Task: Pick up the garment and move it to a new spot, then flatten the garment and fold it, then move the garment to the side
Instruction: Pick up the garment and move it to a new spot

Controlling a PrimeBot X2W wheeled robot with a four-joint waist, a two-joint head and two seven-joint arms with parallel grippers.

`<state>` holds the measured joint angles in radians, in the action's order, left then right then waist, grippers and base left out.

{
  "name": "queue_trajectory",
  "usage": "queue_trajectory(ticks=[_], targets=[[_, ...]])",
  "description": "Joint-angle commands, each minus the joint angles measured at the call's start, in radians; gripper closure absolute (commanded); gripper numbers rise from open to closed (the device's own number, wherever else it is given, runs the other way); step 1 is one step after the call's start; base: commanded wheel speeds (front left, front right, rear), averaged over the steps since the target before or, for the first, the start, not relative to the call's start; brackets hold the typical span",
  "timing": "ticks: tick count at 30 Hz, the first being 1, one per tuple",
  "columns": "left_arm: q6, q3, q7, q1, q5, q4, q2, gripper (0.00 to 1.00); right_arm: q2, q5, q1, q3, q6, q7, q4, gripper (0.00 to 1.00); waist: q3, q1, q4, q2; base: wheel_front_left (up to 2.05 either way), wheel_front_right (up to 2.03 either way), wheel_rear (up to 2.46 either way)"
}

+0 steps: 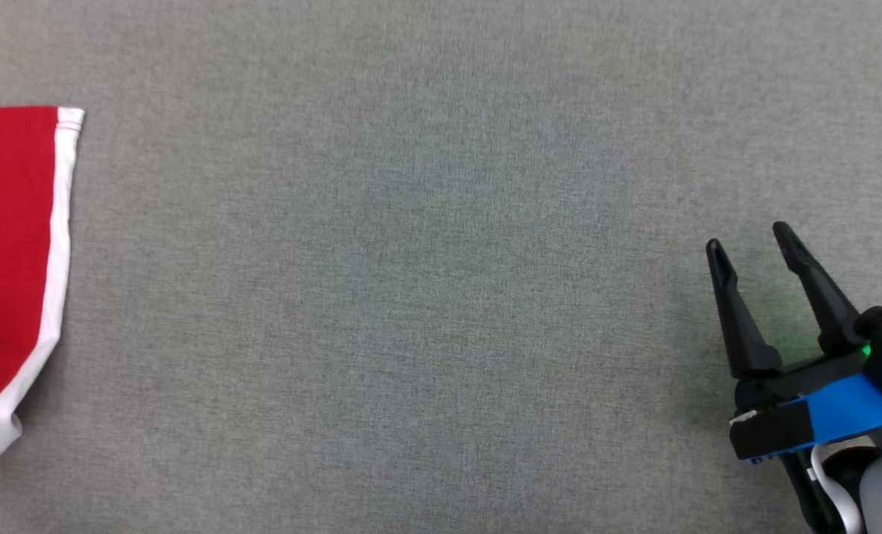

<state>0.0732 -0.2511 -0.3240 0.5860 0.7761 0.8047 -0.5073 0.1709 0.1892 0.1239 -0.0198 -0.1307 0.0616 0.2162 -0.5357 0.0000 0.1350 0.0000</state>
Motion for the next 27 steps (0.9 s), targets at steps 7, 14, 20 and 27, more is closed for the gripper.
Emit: queue_trajectory(ticks=[7, 14, 20, 27], targets=[[0.033, 0.018, 0.011, 0.022, -0.008, -0.105, -0.058, 1.00, -0.018, 0.033, 0.009, -0.029, 0.000, -0.044, -0.072, 0.00, 0.131, 0.0000, -0.003, 0.0000, 0.00, 0.00, 0.00], [0.036, 0.064, -0.040, 0.039, -0.028, -0.343, -0.096, 1.00, -0.049, 0.065, -0.021, -0.050, 0.000, -0.094, -0.155, 0.00, 0.280, 0.0000, -0.013, 0.0000, 0.00, 0.00, 0.00], [-0.012, 0.130, -0.166, 0.056, -0.029, -0.647, -0.074, 1.00, -0.069, 0.077, -0.046, -0.056, 0.000, -0.124, -0.204, 0.00, 0.385, 0.0000, -0.052, 0.0000, 0.00, 0.00, 0.00], [-0.073, 0.216, -0.288, 0.052, 0.019, -0.927, 0.006, 1.00, -0.083, 0.085, -0.068, -0.064, 0.000, -0.132, -0.217, 0.00, 0.440, 0.0000, -0.160, 0.0000, 0.00, 0.00, 0.00]])
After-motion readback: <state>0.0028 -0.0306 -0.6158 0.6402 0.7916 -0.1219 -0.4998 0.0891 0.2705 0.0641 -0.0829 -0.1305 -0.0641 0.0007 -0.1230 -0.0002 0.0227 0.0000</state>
